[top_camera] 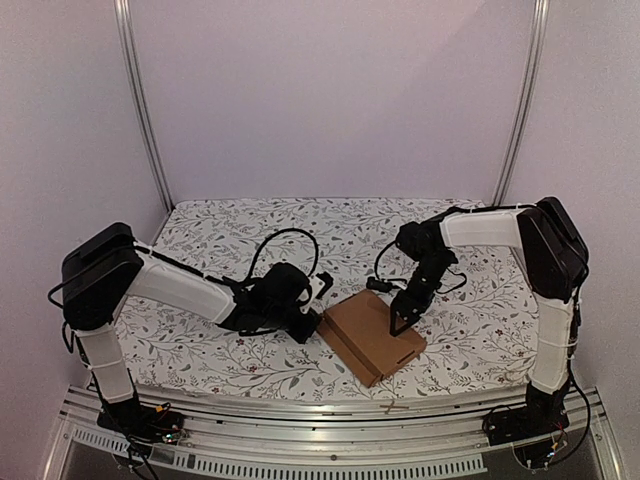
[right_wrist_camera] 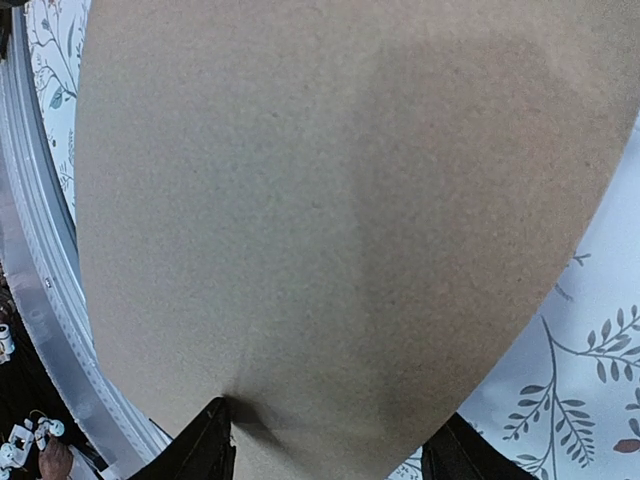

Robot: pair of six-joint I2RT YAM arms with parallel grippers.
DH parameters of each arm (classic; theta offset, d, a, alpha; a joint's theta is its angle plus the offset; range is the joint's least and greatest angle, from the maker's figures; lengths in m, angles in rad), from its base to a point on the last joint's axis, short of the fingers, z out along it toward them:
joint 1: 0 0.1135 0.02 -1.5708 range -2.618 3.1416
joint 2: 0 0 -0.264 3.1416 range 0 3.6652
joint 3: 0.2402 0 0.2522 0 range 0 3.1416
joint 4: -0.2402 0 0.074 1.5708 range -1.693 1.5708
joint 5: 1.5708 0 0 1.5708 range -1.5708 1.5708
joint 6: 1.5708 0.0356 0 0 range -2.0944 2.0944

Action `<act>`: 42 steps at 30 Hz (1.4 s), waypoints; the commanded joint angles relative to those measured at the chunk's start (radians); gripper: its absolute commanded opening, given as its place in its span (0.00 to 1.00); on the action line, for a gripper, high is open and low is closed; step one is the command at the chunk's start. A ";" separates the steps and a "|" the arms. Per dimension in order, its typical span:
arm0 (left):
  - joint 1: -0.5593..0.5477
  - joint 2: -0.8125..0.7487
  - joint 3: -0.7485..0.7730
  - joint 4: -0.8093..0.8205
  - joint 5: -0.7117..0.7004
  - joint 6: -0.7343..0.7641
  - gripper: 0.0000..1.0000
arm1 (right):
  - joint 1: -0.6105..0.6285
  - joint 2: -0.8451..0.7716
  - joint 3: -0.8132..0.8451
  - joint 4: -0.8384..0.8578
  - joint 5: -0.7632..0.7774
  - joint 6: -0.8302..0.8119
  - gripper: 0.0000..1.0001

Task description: Fold the paper box

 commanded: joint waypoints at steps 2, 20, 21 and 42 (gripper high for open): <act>0.008 0.019 0.062 -0.088 0.015 0.031 0.00 | 0.026 0.042 0.030 0.007 -0.003 0.001 0.62; -0.019 0.056 0.135 -0.191 -0.013 0.070 0.00 | 0.050 0.068 0.035 0.018 0.025 0.014 0.60; -0.021 0.055 0.136 -0.191 -0.019 0.074 0.00 | 0.051 0.070 0.036 0.018 0.025 0.015 0.60; -0.093 0.033 0.076 -0.071 -0.197 0.138 0.00 | 0.052 0.132 0.054 0.000 0.019 0.046 0.60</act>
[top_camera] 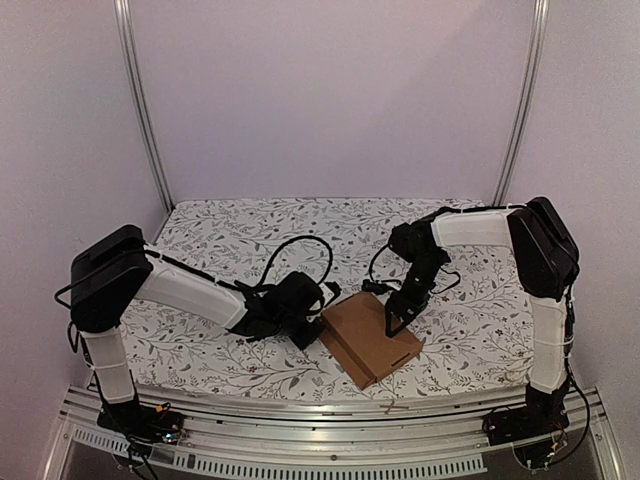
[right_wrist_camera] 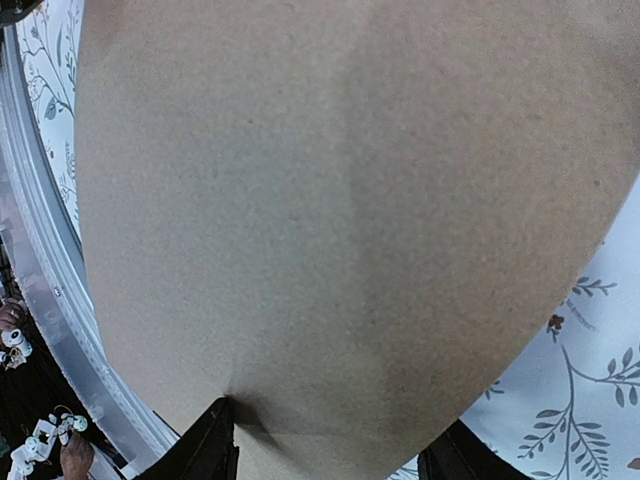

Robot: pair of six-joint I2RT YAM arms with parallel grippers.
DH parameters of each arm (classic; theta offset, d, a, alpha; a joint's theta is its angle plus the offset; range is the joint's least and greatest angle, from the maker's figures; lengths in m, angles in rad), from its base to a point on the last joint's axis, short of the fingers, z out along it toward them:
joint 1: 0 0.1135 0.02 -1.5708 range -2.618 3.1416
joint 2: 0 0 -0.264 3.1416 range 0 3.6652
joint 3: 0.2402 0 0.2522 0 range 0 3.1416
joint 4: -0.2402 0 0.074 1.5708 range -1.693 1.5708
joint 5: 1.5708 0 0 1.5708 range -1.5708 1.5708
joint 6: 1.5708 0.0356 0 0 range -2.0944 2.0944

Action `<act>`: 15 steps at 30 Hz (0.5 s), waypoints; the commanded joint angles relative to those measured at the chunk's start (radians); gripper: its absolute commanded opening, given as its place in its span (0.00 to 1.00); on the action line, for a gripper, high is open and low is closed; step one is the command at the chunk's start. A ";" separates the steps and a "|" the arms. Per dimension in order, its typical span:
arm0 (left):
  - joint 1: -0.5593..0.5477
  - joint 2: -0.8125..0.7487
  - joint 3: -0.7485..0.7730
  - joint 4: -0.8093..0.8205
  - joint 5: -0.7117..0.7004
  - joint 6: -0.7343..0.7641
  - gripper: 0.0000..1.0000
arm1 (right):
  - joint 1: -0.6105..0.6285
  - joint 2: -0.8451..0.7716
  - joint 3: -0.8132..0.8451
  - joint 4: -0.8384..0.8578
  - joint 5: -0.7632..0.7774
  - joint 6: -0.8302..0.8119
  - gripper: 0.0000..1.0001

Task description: Fold the paper box

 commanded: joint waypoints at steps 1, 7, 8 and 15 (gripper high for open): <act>-0.024 -0.006 0.023 0.026 -0.017 0.028 0.00 | 0.026 0.069 -0.015 0.048 0.012 -0.003 0.60; -0.020 0.040 0.124 -0.114 0.004 0.020 0.00 | 0.029 0.060 -0.017 0.048 0.021 -0.020 0.59; -0.020 0.052 0.146 -0.144 0.004 0.017 0.00 | 0.033 0.059 -0.017 0.048 0.023 -0.023 0.59; -0.009 0.061 0.190 -0.197 0.018 0.001 0.00 | 0.046 0.055 -0.018 0.047 0.034 -0.038 0.59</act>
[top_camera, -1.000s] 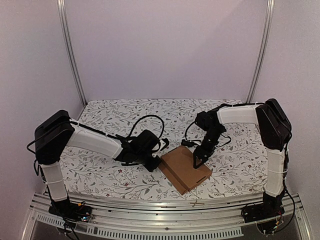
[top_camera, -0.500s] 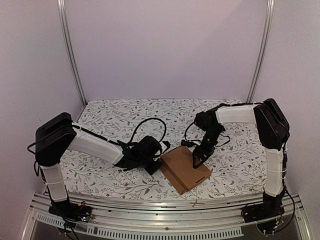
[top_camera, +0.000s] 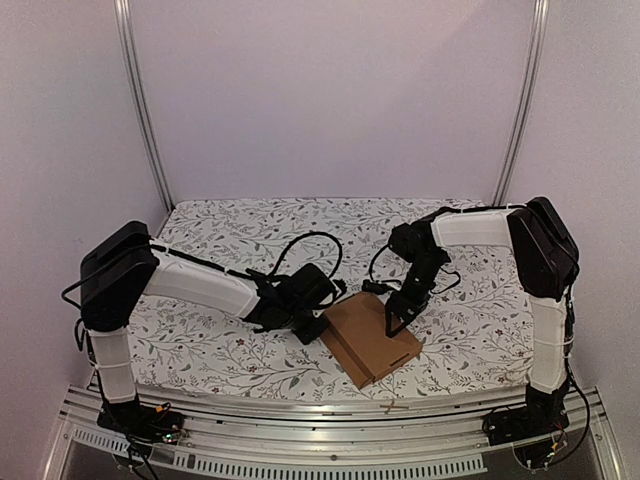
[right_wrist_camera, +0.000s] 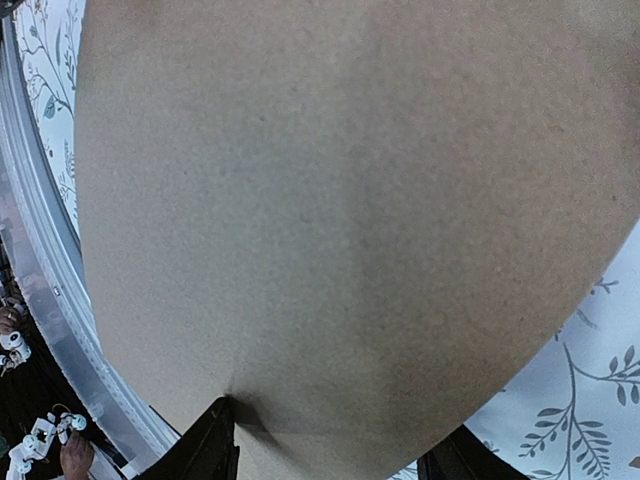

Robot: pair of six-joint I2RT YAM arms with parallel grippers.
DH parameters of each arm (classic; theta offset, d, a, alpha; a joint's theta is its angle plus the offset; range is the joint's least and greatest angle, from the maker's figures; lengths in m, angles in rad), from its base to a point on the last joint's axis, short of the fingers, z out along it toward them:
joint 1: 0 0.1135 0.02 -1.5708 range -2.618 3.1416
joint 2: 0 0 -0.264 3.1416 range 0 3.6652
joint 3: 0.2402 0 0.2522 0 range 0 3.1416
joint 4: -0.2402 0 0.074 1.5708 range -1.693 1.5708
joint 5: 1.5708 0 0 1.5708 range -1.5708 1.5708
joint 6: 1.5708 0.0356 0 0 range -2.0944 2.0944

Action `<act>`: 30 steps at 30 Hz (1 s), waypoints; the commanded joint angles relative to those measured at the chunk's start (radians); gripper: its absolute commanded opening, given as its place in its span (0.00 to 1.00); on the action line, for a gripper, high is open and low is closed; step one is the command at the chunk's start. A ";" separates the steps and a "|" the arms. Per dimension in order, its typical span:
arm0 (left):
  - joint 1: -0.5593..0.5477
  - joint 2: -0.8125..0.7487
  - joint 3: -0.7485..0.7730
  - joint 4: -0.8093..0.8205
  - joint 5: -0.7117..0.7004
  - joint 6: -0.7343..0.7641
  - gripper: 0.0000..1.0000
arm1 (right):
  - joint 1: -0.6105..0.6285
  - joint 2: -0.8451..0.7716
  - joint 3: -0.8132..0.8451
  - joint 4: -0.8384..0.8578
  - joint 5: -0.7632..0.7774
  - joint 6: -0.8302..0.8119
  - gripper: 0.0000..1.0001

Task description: Fold the paper box

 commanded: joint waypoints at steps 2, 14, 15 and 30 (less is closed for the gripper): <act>-0.001 0.008 0.048 0.002 0.051 -0.005 0.00 | 0.049 0.054 -0.019 0.052 0.037 -0.040 0.59; 0.034 -0.020 0.008 0.049 0.114 -0.007 0.00 | 0.063 0.066 -0.013 0.047 0.052 -0.041 0.59; 0.036 -0.026 -0.011 0.069 0.119 -0.012 0.00 | 0.063 0.067 -0.012 0.047 0.053 -0.040 0.59; 0.060 -0.044 -0.091 0.176 0.162 -0.024 0.00 | 0.060 0.072 -0.008 0.044 0.061 -0.037 0.59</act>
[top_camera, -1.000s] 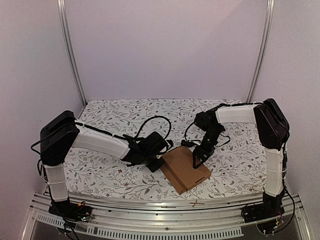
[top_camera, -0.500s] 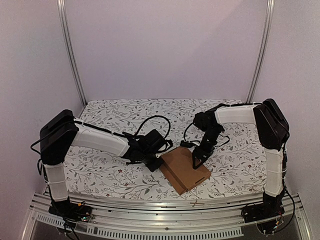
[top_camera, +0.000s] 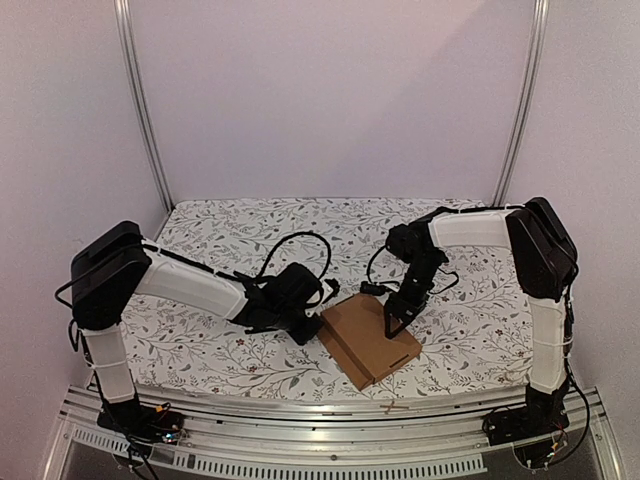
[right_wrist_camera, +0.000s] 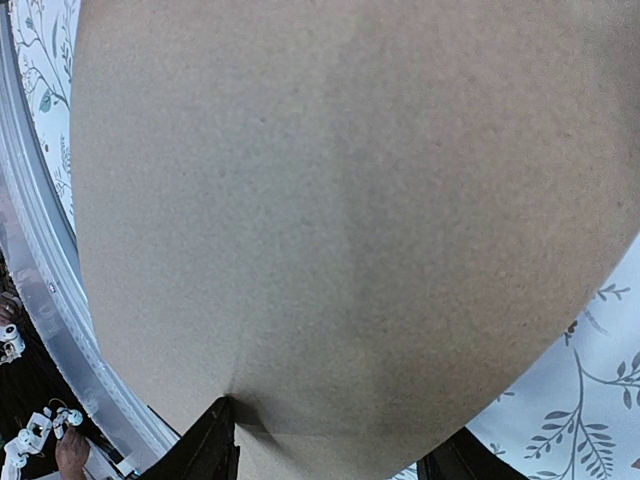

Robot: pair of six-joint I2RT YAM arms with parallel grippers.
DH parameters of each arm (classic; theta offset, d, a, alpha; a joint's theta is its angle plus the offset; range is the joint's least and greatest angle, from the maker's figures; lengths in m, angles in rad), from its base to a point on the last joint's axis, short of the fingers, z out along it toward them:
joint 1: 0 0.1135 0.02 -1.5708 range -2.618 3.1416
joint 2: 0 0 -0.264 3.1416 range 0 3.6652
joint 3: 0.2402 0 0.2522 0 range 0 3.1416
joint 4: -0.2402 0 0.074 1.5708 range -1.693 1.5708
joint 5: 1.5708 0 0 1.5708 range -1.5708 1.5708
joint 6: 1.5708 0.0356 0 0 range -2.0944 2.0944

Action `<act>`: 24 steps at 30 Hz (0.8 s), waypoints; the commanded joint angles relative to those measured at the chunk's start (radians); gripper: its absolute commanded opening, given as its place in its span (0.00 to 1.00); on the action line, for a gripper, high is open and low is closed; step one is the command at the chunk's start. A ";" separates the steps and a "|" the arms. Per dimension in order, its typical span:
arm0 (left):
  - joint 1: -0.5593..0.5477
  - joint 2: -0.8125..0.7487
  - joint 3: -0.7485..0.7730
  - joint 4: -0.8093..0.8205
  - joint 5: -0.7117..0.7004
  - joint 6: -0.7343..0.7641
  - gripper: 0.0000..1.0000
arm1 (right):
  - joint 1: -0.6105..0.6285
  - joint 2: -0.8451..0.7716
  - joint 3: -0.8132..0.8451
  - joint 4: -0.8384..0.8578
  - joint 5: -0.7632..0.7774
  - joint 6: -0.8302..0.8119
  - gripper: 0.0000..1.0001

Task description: Fold the paper box

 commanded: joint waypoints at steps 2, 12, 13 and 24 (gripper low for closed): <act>0.018 0.008 0.030 0.035 0.059 -0.003 0.00 | 0.044 0.067 -0.019 0.055 0.043 -0.033 0.59; 0.026 0.039 0.118 -0.069 0.105 0.014 0.00 | 0.063 0.059 -0.020 0.062 0.068 -0.045 0.59; 0.027 0.043 0.126 -0.079 0.108 0.016 0.00 | 0.066 0.058 -0.020 0.063 0.070 -0.045 0.59; 0.036 0.081 0.206 -0.150 0.125 0.016 0.00 | 0.079 0.054 -0.019 0.065 0.076 -0.047 0.59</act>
